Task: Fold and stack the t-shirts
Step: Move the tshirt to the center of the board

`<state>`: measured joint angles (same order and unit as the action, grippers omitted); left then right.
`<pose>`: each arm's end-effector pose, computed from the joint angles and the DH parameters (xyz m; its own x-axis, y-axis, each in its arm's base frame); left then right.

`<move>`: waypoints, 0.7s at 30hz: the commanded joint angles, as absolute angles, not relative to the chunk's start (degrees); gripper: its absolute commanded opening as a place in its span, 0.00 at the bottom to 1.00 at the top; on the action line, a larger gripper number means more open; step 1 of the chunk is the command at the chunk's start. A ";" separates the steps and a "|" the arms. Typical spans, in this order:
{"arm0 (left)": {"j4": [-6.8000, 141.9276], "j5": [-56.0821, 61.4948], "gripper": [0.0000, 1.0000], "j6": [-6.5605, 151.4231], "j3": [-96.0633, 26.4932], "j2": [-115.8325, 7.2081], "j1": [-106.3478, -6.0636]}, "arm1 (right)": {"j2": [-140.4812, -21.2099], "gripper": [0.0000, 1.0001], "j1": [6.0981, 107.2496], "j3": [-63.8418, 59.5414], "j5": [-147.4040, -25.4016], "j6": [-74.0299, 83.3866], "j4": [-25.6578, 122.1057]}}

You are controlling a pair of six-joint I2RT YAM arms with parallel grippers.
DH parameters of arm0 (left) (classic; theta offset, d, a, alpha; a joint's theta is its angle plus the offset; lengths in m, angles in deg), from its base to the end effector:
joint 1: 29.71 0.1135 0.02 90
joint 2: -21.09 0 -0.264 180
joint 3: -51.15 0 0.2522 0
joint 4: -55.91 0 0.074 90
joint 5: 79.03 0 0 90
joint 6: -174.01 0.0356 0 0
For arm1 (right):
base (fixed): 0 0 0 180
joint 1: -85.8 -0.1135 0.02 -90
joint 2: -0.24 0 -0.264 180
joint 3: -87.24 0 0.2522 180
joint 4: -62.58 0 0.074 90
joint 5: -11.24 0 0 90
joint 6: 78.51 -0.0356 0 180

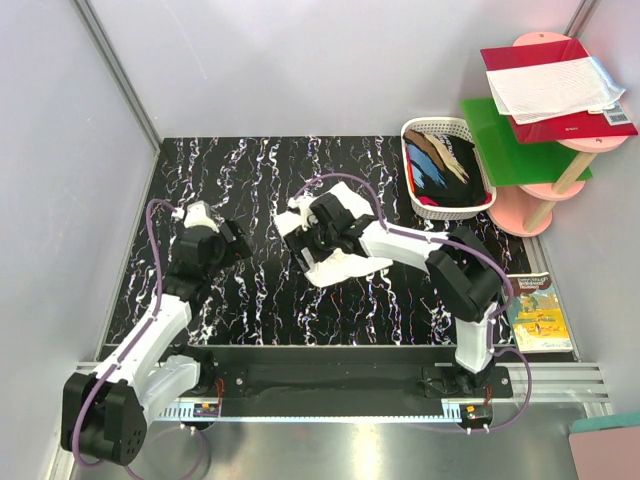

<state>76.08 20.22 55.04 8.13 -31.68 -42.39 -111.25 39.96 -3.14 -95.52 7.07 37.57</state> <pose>0.1997 -0.0391 0.2266 -0.4648 -0.3854 -0.7971 -0.1651 0.9222 -0.3497 0.2900 0.3134 0.1904 -0.5643 -0.4752 -0.6751 -0.7850 0.5620 0.2607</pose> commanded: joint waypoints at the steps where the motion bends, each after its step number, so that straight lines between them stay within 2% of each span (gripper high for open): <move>1: 69.85 11.33 0.99 55.71 7.06 -32.60 -42.63 | -102.52 1.00 40.19 0.69 -83.28 5.87 42.83; 5: 66.86 5.44 0.99 56.15 6.01 -38.13 -43.77 | -98.38 1.00 40.27 2.99 -67.55 5.16 43.73; 8: 66.59 5.87 0.99 56.41 5.30 -40.33 -44.73 | -97.76 0.97 40.27 4.22 -61.65 4.29 43.02; 19: 68.17 9.47 0.99 57.55 7.15 -37.19 -45.09 | -108.21 0.79 43.17 2.56 -56.70 -2.30 40.30; 20: 68.87 9.82 0.99 57.99 7.15 -36.83 -45.09 | -108.83 0.72 43.35 2.30 -56.88 -2.57 39.51; 21: 69.22 10.00 0.99 58.26 7.15 -36.65 -45.00 | -109.45 0.60 43.52 1.42 -56.79 -3.00 38.89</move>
<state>70.16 8.49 56.31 8.11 -39.44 -44.84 -107.09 42.27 4.38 -59.67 0.53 41.09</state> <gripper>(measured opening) 0.987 0.740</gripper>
